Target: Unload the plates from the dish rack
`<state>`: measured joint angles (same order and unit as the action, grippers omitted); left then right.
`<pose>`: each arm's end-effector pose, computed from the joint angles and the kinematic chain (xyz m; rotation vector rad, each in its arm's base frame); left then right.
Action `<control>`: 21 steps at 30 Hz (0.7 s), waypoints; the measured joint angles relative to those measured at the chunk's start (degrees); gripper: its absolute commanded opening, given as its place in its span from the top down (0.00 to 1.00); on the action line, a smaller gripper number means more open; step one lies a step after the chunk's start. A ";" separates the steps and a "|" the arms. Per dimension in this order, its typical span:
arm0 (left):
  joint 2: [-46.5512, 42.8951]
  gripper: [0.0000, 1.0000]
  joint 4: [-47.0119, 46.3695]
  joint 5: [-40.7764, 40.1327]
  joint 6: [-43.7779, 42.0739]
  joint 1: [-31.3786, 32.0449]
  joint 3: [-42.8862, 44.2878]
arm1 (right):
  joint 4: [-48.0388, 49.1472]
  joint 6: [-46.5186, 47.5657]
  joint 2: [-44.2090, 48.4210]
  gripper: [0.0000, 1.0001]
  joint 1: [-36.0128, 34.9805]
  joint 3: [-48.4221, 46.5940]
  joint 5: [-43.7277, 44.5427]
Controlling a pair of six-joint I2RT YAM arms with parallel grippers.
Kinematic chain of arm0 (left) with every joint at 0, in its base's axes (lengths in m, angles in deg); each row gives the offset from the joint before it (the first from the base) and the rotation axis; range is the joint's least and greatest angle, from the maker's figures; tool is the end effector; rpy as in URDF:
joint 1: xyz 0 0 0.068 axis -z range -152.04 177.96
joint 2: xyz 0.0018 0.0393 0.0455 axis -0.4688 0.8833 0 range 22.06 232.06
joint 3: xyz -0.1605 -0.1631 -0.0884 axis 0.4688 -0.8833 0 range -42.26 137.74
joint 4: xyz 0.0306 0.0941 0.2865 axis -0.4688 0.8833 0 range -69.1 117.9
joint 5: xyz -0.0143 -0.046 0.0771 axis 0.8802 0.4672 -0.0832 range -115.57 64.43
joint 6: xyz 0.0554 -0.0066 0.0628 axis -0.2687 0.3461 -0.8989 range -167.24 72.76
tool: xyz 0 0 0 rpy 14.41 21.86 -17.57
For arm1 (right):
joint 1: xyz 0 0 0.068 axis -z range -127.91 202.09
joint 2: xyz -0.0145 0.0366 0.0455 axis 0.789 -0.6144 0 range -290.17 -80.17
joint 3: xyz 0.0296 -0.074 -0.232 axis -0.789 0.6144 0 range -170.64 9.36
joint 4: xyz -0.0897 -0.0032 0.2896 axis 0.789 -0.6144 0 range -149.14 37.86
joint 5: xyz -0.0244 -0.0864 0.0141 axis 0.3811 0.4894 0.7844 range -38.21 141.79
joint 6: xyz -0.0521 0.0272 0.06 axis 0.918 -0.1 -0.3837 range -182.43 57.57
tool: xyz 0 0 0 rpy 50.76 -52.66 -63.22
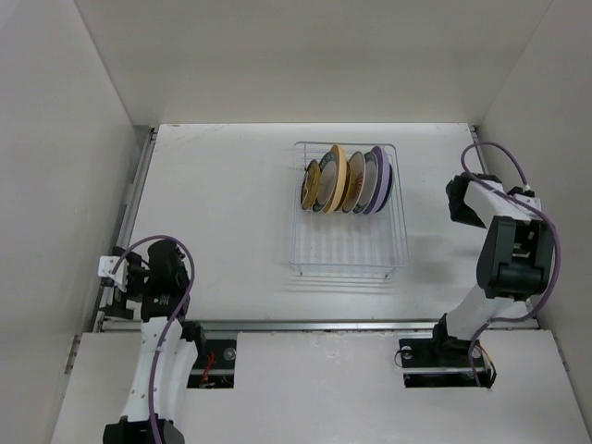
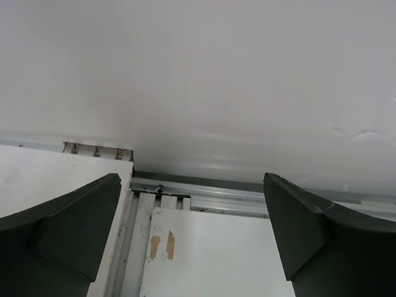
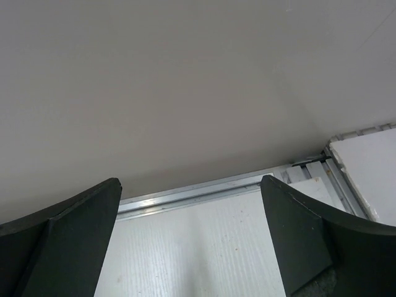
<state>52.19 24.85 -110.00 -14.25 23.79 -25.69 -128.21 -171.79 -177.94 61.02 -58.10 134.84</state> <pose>0.1830 0.0867 0.1979 -1.3367 1.0366 0.9805 0.2932 -0.1199 0.1732 1.4623 1.1475 -1.2489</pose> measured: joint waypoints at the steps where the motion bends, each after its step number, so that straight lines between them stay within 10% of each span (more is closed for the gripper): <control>1: 0.00 0.00 -0.24 -0.02 -0.20 0.13 -0.07 | 0.00 0.09 0.85 0.00 -0.11 0.00 -0.09; 11: -0.90 0.00 -1.55 7.74 -17.77 0.35 7.52 | -0.39 13.07 9.25 0.00 -5.75 -14.47 -1.53; 14: -0.57 0.00 4.35 26.45 -29.90 0.37 22.14 | 0.59 18.91 10.95 0.00 -6.40 -21.11 -5.14; 21: -0.66 0.00 17.73 72.94 -51.87 0.44 46.60 | 17.92 64.59 18.08 0.00 -7.91 -24.04 -25.86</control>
<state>51.53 42.58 -37.06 -66.11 24.23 20.91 -110.29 -107.20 -159.87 53.11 -82.15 108.98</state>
